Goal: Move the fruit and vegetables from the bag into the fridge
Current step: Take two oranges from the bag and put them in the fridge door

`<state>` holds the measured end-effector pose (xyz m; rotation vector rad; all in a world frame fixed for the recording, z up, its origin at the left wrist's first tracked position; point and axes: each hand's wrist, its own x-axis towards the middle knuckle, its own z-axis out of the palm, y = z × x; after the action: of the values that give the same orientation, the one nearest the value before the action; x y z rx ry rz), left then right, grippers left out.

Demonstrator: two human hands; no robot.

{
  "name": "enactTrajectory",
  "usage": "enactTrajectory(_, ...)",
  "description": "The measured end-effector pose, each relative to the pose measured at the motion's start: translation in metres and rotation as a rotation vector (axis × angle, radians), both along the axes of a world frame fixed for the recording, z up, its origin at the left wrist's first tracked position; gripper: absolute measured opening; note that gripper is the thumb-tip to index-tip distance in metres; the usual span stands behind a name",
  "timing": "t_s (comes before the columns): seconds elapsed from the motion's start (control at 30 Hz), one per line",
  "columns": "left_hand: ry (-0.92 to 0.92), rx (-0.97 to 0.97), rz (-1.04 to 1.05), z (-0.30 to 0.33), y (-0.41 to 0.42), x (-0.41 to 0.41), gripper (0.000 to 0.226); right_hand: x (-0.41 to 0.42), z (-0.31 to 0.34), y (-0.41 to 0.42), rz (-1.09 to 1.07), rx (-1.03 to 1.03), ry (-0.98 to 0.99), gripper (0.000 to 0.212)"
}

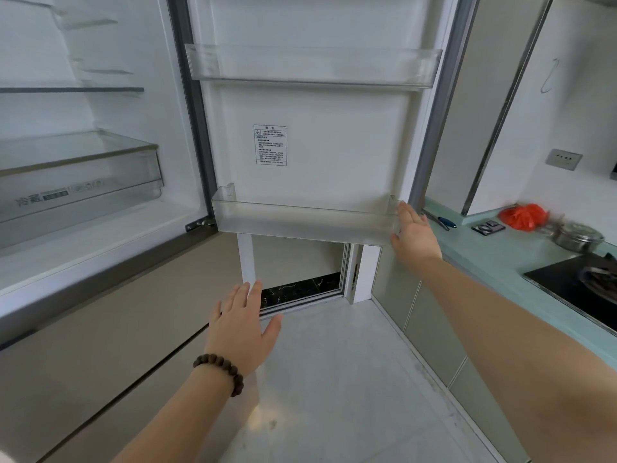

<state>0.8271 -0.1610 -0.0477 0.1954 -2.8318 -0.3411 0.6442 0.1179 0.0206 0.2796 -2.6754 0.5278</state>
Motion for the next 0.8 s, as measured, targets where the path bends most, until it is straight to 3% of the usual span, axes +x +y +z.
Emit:
enactTrajectory(0.13, 0.001, -0.02, -0.026, 0.004, 0.004, 0.0, 0.069, 0.019, -0.009, 0.004, -0.048, 0.135, 0.021, 0.077)
enactTrajectory(0.3, 0.008, -0.038, -0.066, 0.011, 0.014, 0.003, 0.07, 0.075, -0.03, -0.003, -0.016, 0.18, 0.035, 0.074)
enactTrajectory(0.57, 0.053, 0.0, -0.227, 0.008, 0.051, 0.01, 0.068, 0.183, -0.078, 0.0, -0.062, 0.061, -0.048, 0.067)
enactTrajectory(0.8, 0.026, -0.011, -0.444, -0.01, 0.103, 0.022, 0.069, 0.263, -0.104, 0.025, -0.301, -0.042, -0.07, 0.057)
